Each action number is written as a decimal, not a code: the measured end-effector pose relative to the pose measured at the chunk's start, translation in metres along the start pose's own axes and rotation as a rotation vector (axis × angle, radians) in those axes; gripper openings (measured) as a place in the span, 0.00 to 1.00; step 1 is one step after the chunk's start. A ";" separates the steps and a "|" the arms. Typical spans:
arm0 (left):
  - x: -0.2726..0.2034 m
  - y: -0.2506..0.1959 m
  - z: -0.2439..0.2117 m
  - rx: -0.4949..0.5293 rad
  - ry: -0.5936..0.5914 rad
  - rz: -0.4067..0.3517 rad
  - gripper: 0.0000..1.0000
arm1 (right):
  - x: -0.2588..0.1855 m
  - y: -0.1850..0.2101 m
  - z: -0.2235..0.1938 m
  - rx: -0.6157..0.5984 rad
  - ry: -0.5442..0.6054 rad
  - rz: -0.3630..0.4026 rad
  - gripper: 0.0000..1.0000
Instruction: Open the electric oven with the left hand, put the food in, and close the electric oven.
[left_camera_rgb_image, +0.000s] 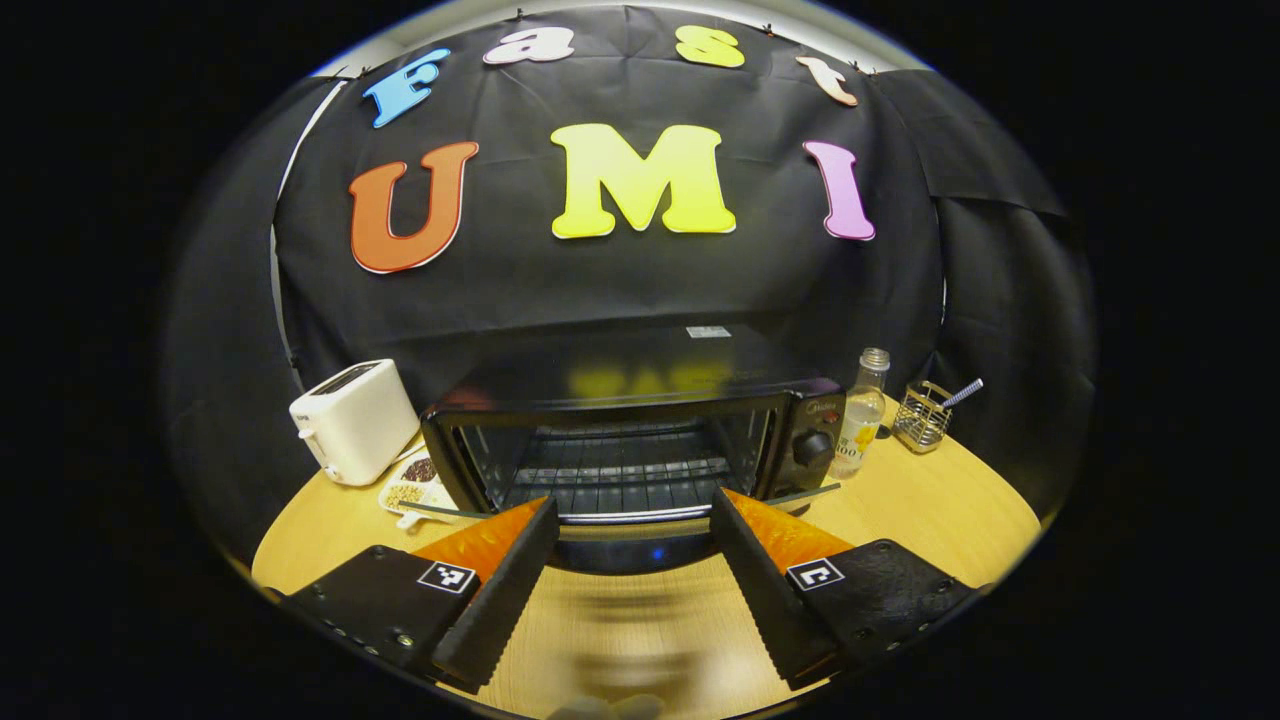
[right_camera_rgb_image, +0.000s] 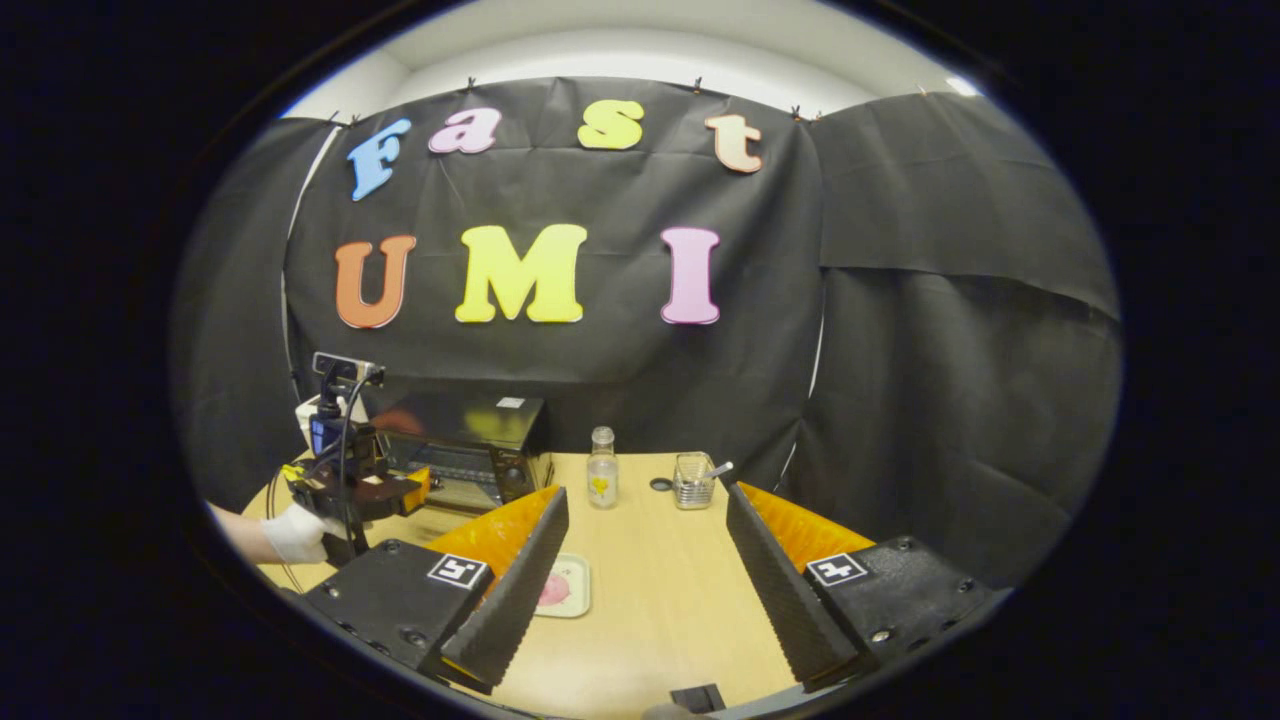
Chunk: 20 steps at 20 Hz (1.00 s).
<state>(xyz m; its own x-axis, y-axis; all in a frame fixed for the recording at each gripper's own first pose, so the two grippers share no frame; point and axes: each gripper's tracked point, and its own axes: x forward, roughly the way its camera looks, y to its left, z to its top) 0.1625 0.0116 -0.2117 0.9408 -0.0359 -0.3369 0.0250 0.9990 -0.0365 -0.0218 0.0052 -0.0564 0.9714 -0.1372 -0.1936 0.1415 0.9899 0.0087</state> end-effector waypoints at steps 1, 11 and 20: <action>-0.004 -0.001 -0.007 -0.001 0.012 0.001 0.97 | -0.002 0.000 -0.002 0.003 0.006 0.003 0.96; -0.030 -0.009 -0.085 0.019 0.124 -0.002 0.97 | -0.021 -0.005 -0.021 0.009 0.043 -0.004 0.96; -0.027 -0.016 -0.145 -0.025 0.300 -0.009 0.97 | -0.026 -0.013 -0.040 0.012 0.090 -0.020 0.96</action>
<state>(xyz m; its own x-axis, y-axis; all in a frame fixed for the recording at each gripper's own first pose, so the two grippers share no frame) 0.0880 -0.0071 -0.3387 0.7986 -0.0541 -0.5994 0.0210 0.9978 -0.0621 -0.0560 -0.0024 -0.0906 0.9475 -0.1525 -0.2810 0.1635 0.9864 0.0159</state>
